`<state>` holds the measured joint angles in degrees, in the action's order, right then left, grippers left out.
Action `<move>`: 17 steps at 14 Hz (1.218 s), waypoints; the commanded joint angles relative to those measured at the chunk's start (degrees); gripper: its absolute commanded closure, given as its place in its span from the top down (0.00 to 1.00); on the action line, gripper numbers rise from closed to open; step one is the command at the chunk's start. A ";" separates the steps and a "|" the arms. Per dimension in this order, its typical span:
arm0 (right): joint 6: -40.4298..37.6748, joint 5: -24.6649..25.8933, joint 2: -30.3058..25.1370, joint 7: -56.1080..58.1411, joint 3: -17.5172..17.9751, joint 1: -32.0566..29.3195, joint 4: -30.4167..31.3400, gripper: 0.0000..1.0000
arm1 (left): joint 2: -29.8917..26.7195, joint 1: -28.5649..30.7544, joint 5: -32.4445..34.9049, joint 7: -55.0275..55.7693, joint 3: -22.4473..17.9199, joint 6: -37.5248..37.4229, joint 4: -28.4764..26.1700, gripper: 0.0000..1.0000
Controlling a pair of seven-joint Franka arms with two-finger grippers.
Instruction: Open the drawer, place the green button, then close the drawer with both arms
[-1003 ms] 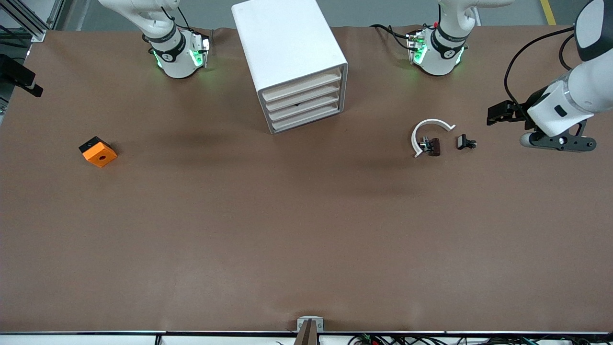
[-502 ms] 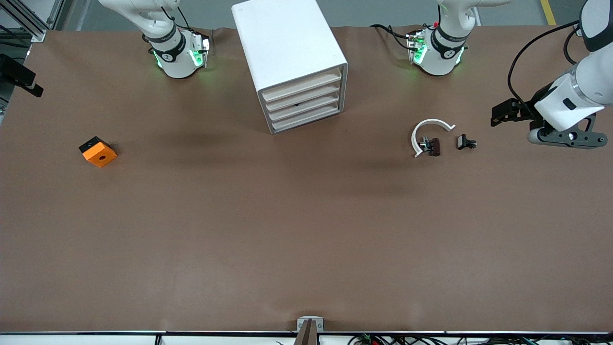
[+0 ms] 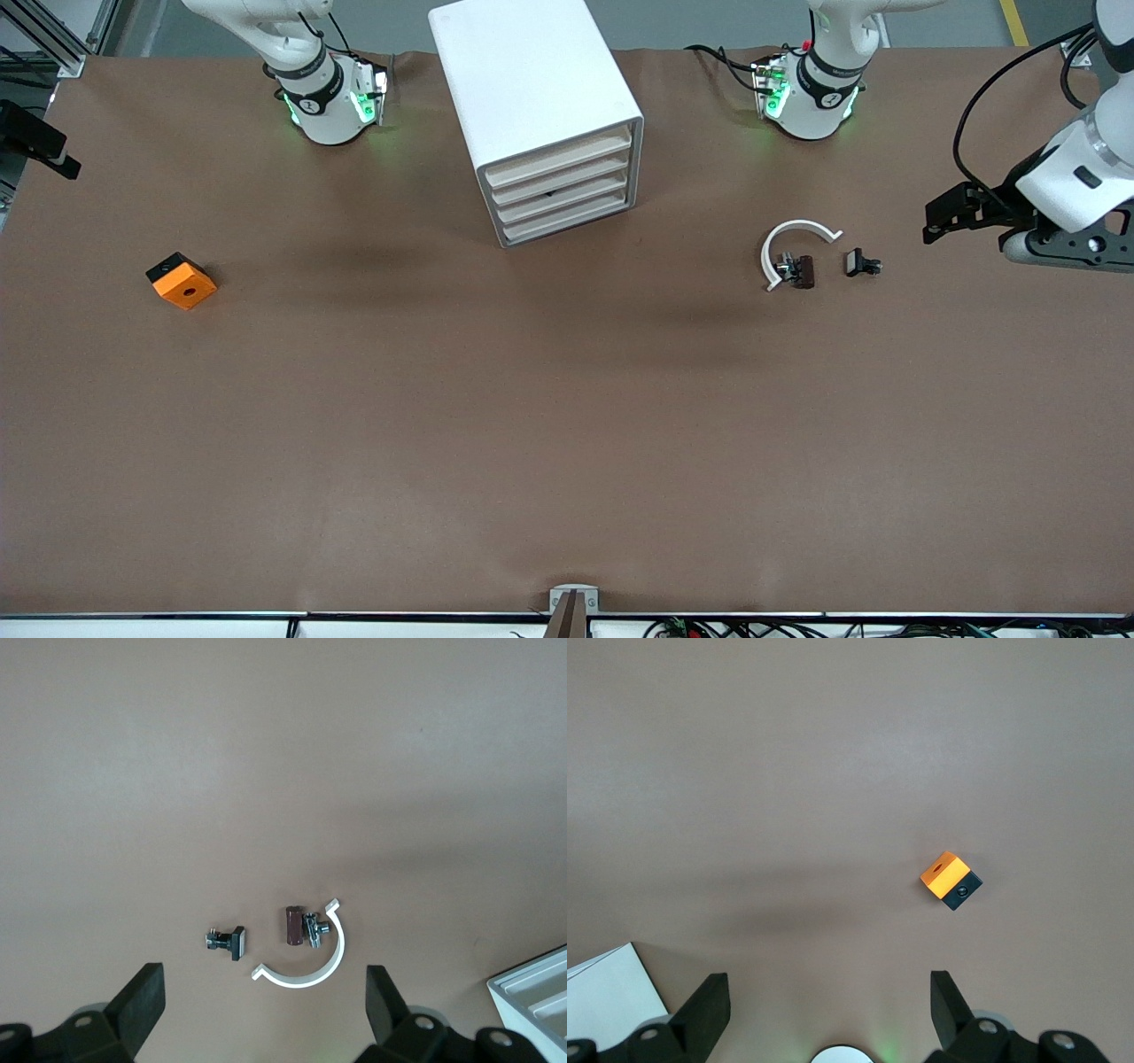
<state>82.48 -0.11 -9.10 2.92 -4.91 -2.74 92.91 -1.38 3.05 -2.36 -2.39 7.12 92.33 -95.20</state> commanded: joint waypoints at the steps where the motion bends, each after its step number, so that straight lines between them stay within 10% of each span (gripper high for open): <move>1: 0.22 -0.51 -1.45 -0.29 -0.54 0.55 1.40 1.00 | -0.37 0.73 0.25 0.37 0.96 -0.48 1.15 1.00; 17: 0.31 -0.51 -1.45 0.24 -0.45 0.55 1.31 1.00 | -0.11 0.73 1.84 5.20 1.40 -0.74 2.82 1.00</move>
<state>82.49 -0.11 -9.10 2.95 -4.97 -2.63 92.91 -1.38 3.38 -1.48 2.30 7.80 92.29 -93.25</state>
